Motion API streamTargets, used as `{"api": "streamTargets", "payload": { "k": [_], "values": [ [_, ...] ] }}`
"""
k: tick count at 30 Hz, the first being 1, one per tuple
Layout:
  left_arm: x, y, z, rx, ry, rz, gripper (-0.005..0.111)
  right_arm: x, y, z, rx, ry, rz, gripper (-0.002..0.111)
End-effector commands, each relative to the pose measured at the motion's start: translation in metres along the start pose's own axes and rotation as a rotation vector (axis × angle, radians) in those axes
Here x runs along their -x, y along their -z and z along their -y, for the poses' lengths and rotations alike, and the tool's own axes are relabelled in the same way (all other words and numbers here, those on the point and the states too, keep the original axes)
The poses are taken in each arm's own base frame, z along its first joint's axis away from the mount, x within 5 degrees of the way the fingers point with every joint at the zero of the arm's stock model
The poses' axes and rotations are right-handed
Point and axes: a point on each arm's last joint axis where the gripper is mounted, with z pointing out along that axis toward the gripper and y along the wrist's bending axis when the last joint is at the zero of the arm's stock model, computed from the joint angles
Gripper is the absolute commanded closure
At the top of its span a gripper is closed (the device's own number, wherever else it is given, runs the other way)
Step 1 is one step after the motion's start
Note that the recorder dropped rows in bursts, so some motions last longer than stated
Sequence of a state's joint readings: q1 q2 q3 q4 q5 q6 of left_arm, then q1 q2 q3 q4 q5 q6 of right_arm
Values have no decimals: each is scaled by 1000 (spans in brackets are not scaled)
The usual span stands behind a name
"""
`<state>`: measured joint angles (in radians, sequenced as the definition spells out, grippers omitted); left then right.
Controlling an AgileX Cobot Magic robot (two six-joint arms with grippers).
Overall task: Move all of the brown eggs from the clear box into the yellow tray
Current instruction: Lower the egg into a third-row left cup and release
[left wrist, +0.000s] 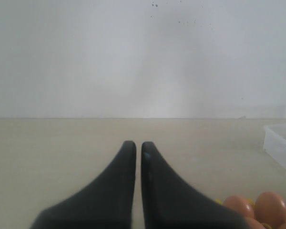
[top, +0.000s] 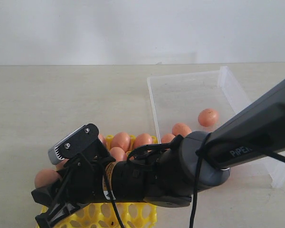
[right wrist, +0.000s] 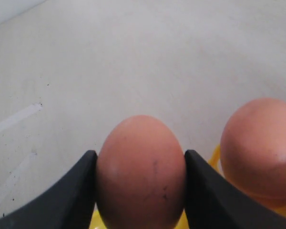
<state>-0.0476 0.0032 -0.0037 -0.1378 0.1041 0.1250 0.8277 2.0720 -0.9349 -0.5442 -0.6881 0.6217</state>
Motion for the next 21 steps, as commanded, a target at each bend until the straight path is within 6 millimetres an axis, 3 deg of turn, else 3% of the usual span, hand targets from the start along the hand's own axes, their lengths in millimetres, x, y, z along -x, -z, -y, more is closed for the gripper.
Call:
{"api": "streamTargets", "payload": {
  "k": [1, 9, 16, 21],
  "values": [
    [0, 0, 0, 4, -3, 7, 103, -1, 1, -1, 11, 24, -6, 108],
    [0, 0, 0, 4, -3, 7, 103, -2, 1, -4, 34, 77, -16, 108],
    [0, 0, 0, 4, -3, 7, 103, 20, 10, -13, 57, 279, 68, 108],
    [-1, 0, 0, 3, -3, 5, 103, 16, 10, -8, 10, 298, 15, 108]
  ]
}}
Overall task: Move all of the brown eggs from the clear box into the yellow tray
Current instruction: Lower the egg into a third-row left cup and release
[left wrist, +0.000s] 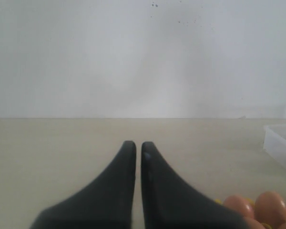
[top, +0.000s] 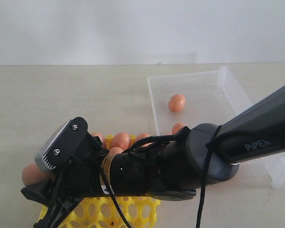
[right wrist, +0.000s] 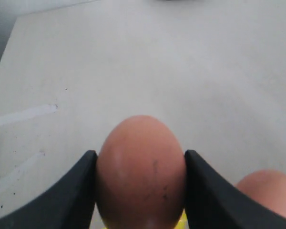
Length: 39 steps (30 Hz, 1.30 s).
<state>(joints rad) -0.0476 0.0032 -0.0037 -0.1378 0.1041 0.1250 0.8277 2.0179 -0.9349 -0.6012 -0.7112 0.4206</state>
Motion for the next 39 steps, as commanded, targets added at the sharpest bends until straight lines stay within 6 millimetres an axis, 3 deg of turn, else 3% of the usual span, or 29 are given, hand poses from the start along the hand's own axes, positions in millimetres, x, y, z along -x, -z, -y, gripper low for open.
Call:
{"api": "streamTargets", "payload": {
  "k": [1, 3, 4, 6, 12, 27, 39],
  "values": [
    [-1, 0, 0, 3, -3, 2, 103, -3, 2, 2, -34, 41, -49, 108],
    [-1, 0, 0, 3, -3, -2, 103, -3, 2, 3, -37, 83, -55, 98],
    [-1, 0, 0, 3, -3, -2, 103, -3, 2, 4, -51, 85, -53, 86],
    [-1, 0, 0, 3, -3, -2, 103, -3, 2, 5, -65, 69, -52, 75],
    [-1, 0, 0, 3, -3, -2, 103, -14, 3, 9, -97, 92, -159, 74],
    [-1, 0, 0, 3, -3, -2, 103, -10, 2, 7, -76, 146, -116, 74],
    [-1, 0, 0, 3, -3, 4, 103, -4, 1, 7, -81, 65, -47, 73]
  ]
}}
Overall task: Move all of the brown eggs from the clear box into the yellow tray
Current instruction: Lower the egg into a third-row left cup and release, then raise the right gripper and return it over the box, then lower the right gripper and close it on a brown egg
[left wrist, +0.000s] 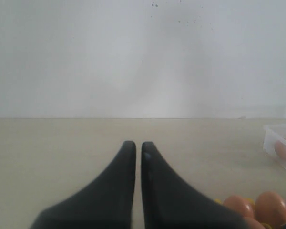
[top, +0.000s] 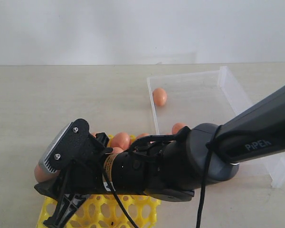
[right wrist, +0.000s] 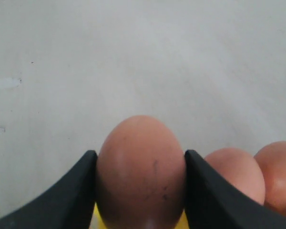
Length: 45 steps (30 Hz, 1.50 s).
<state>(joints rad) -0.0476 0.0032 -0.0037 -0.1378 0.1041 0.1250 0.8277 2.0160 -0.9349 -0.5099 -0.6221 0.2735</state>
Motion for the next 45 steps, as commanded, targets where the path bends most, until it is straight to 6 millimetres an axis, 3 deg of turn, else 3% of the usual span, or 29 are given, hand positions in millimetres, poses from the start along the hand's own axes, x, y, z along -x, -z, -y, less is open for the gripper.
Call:
{"api": "streamTargets", "payload": {
  "k": [1, 5, 12, 17, 22, 24, 26, 29, 31, 33, 37, 41, 45],
  "values": [
    [-1, 0, 0, 3, -3, 4, 103, 1, 1, -1, 2, -11, 14, 70],
    [-1, 0, 0, 3, -3, 4, 103, 1, 1, -1, 2, -11, 14, 50],
    [-1, 0, 0, 3, -3, 4, 103, -2, 1, 0, -6, -11, -14, 63],
    [-1, 0, 0, 3, -3, 4, 103, 2, 1, 0, -3, -22, 23, 62],
    [-1, 0, 0, 3, -3, 4, 103, 43, 22, 4, -40, 22, 171, 62],
    [-1, 0, 0, 3, -3, 2, 103, 63, 40, 16, -135, -42, 184, 63],
    [-1, 0, 0, 3, -3, -1, 103, 74, 65, 36, -280, -141, 120, 73],
    [-1, 0, 0, 3, -3, -1, 103, 67, 102, 75, -465, -332, -33, 96],
    [-1, 0, 0, 3, -3, -1, 103, 52, 130, 108, -567, -492, -125, 101],
    [-1, 0, 0, 3, -3, -1, 103, 36, 153, 136, -624, -587, -247, 96],
    [-1, 0, 0, 3, -3, -1, 103, 17, 175, 182, -613, -616, -495, 62],
    [-1, 0, 0, 3, -3, -1, 103, 14, 167, 196, -485, -722, -701, 43],
    [-1, 0, 0, 3, -3, -1, 103, 9, 148, 205, -454, -758, -695, 44]
  ]
}}
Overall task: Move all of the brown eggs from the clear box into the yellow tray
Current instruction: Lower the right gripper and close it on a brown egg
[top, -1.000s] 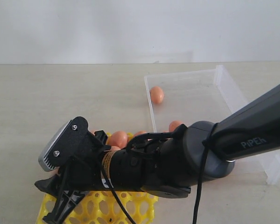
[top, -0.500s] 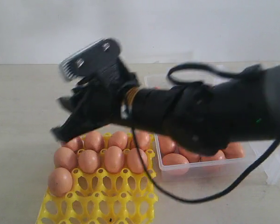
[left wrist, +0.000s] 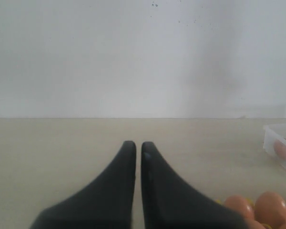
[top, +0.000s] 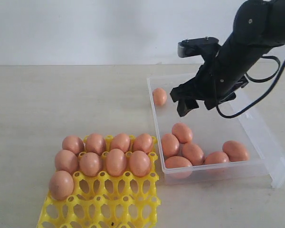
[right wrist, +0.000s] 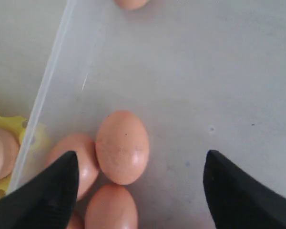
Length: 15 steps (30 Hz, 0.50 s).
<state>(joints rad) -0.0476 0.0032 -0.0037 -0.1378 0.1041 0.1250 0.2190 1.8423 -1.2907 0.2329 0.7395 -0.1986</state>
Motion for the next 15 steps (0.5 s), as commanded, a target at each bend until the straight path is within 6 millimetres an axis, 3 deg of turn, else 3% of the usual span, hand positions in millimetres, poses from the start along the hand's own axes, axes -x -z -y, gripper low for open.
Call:
{"api": "streamTargets", "payload": {
  "k": [1, 5, 10, 15],
  "values": [
    [-1, 0, 0, 3, -3, -1, 103, 5, -20, -1, 37, -10, -54, 44],
    [-1, 0, 0, 3, -3, -1, 103, -1, -42, -4, 66, -7, -126, 44],
    [-1, 0, 0, 3, -3, -1, 103, 0, -65, -8, 65, 0, -90, 44],
    [-1, 0, 0, 3, -3, 2, 103, -6, -77, -8, 69, -3, -133, 44]
  ]
}}
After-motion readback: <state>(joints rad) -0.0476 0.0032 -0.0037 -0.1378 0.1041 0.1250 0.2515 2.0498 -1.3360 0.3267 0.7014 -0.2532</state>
